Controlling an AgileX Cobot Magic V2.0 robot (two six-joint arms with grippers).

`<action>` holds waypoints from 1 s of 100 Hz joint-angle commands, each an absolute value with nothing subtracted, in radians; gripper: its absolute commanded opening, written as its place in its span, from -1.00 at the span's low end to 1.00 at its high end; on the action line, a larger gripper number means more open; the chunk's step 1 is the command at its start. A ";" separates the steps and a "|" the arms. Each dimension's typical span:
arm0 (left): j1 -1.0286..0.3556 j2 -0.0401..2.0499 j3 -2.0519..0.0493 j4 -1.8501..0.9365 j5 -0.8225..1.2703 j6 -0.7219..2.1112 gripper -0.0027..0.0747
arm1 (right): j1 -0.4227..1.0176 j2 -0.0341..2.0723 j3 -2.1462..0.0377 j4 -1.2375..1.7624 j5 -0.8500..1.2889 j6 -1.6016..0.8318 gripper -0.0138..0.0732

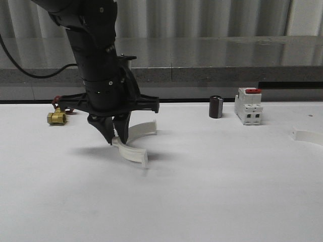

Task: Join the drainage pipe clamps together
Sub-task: 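Lift the white half-ring with the left gripper and carry it to table center, then set the half-ring down, open the left gripper and raise it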

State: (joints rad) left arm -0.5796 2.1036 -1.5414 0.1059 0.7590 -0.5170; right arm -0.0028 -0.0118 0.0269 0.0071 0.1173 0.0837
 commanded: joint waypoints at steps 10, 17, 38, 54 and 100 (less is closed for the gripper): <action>-0.587 2.050 -1.576 0.110 0.744 -0.566 -0.80 | -0.004 -0.030 0.012 0.000 0.037 0.086 -0.95; -0.587 2.050 -1.576 0.105 0.744 -0.566 -0.65 | -0.004 -0.030 0.012 0.000 0.037 0.086 -0.95; -0.602 2.050 -1.576 0.102 0.755 -0.566 0.20 | -0.004 -0.030 0.012 0.000 0.037 0.086 -0.95; -0.604 2.032 -1.576 0.142 0.783 -0.564 0.51 | -0.004 -0.030 0.012 0.000 0.037 0.086 -0.95; -0.570 1.619 -1.481 0.164 0.710 -0.375 0.51 | -0.004 -0.030 0.012 0.000 0.037 0.086 -0.95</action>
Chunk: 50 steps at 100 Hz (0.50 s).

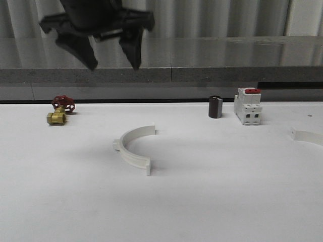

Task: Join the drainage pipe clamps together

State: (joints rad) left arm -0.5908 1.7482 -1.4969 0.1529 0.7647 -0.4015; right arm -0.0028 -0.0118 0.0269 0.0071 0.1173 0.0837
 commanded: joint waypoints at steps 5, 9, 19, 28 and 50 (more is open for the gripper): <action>-0.547 1.561 -1.436 0.166 0.694 -0.368 0.51 | -0.004 -0.030 0.012 0.000 0.037 0.086 -0.95; -0.521 1.507 -1.391 0.166 0.673 -0.355 0.51 | -0.004 -0.030 0.012 0.000 0.037 0.086 -0.95; -0.440 1.369 -1.268 0.166 0.645 -0.341 0.51 | -0.004 -0.030 0.012 0.000 0.037 0.086 -0.95; -0.364 1.251 -1.166 0.166 0.631 -0.318 0.51 | -0.004 -0.030 0.012 0.000 0.037 0.086 -0.95; -0.225 0.913 -0.920 0.164 0.572 -0.276 0.50 | -0.004 -0.030 0.012 0.000 0.037 0.086 -0.95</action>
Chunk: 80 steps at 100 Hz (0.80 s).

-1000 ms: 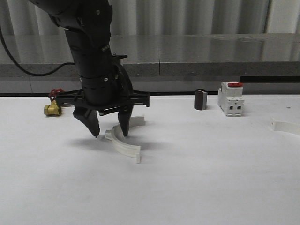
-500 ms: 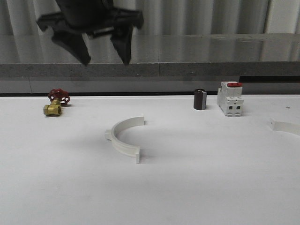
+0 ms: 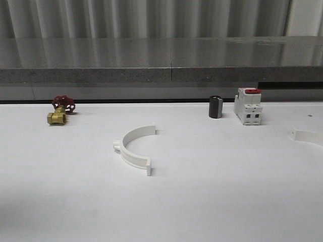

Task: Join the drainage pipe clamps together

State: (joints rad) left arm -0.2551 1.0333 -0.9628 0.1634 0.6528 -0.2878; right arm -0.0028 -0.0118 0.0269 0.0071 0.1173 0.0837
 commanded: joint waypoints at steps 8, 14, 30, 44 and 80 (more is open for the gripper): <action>-0.203 0.792 -0.838 0.164 0.574 -0.276 0.50 | -0.004 -0.030 0.012 0.000 0.037 0.086 -0.95; -0.201 0.717 -0.780 0.164 0.576 -0.276 0.50 | -0.004 -0.030 0.012 0.000 0.037 0.086 -0.95; -0.201 0.553 -0.660 0.162 0.599 -0.276 0.34 | -0.004 -0.030 0.012 0.000 0.027 0.086 -0.95; -0.201 0.456 -0.586 0.162 0.611 -0.276 -0.30 | -0.004 -0.030 0.012 0.000 0.009 0.086 -0.95; -0.201 0.409 -0.559 0.180 0.611 -0.276 -0.98 | -0.004 0.131 -0.244 0.036 0.182 0.087 -0.95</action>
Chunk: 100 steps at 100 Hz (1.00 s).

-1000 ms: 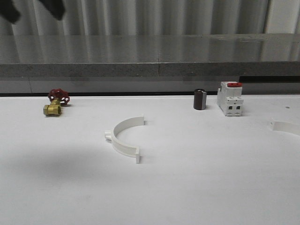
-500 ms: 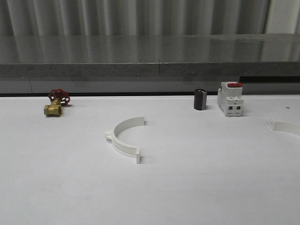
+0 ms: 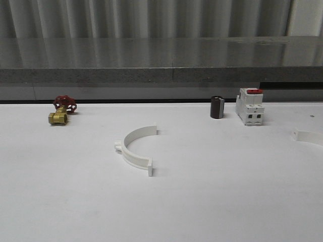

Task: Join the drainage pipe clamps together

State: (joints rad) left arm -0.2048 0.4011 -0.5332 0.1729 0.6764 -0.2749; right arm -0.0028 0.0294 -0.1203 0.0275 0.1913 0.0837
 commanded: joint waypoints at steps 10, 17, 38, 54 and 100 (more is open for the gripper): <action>-0.201 0.410 -0.559 0.180 0.609 -0.276 -0.98 | -0.004 0.280 -0.417 0.036 0.349 0.087 -0.95; -0.201 0.410 -0.559 0.180 0.609 -0.276 -0.98 | -0.004 0.406 -0.538 0.036 0.502 0.087 -0.95; -0.201 0.410 -0.559 0.180 0.609 -0.276 -0.98 | -0.004 0.748 -0.799 0.063 0.741 0.087 -0.95; -0.201 0.410 -0.559 0.180 0.609 -0.276 -0.98 | -0.004 0.914 -0.849 0.066 0.741 0.072 -0.69; -0.201 0.410 -0.559 0.180 0.609 -0.276 -0.98 | -0.011 1.210 -0.900 0.076 0.648 0.072 0.69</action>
State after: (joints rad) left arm -0.2048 0.4011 -0.5316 0.1729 0.6787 -0.2749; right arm -0.0028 1.1692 -0.8317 0.0712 0.7010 0.0820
